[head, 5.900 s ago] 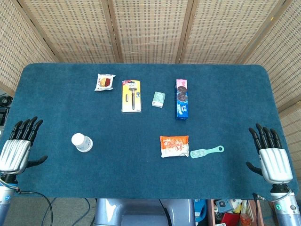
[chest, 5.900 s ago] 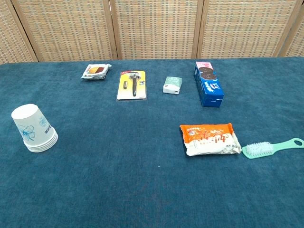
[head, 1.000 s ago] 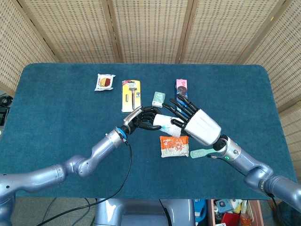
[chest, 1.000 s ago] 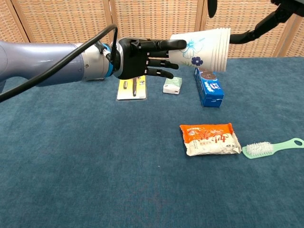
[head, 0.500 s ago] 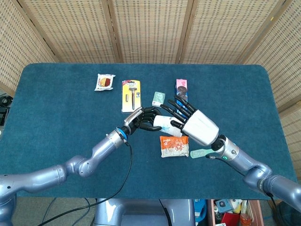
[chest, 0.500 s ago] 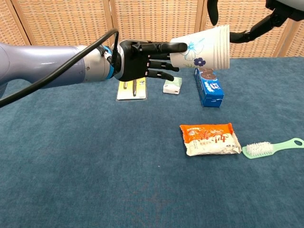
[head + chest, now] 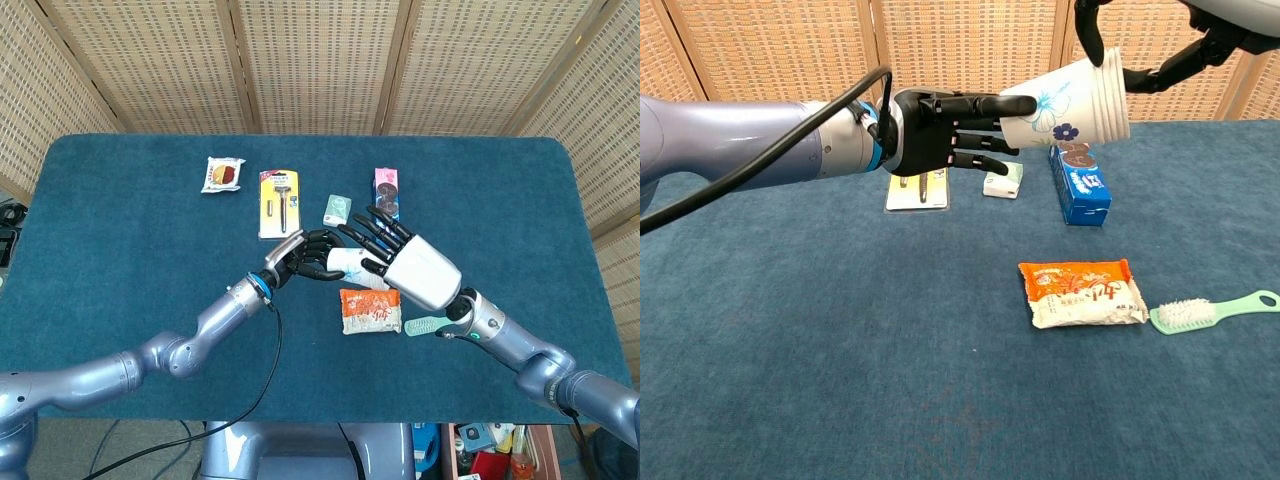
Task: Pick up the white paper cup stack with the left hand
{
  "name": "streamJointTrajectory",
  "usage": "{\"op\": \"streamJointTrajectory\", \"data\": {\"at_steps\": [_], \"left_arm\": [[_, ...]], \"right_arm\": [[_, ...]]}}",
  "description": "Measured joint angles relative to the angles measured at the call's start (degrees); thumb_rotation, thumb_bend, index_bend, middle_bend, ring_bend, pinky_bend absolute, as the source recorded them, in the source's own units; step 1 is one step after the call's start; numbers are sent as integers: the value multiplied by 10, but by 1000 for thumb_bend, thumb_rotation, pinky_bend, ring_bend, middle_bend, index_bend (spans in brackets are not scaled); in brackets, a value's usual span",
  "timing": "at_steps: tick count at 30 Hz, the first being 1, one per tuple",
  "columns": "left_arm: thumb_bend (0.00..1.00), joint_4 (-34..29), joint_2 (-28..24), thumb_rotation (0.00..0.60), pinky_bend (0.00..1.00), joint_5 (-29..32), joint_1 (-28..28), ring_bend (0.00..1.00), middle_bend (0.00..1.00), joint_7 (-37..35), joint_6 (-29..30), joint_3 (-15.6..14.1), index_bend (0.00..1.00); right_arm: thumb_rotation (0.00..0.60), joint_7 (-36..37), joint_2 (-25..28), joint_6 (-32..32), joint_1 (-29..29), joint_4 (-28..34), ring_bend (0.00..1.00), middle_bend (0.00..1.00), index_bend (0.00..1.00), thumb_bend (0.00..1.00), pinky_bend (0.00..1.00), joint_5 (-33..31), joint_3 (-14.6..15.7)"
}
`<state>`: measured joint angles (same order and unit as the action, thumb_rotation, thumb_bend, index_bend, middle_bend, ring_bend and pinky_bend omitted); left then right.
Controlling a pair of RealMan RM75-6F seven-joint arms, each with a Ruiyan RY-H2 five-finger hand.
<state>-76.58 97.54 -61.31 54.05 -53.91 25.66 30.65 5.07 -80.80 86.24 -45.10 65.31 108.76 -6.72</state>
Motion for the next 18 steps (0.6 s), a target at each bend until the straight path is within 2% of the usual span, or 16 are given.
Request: {"op": "streamJointTrajectory", "data": {"at_steps": [8, 18], "left_arm": [[106, 3, 3, 600, 495, -1, -2, 478, 511, 0, -3, 3, 509], [106, 17, -3, 600, 495, 0, -16, 478, 511, -8, -3, 6, 509]], "right_arm": [[600, -4, -6, 8, -1, -8, 0, 170, 696, 562, 142, -1, 4], [600, 6, -8, 50, 14, -35, 0, 176, 736, 582, 142, -4, 5]]}}
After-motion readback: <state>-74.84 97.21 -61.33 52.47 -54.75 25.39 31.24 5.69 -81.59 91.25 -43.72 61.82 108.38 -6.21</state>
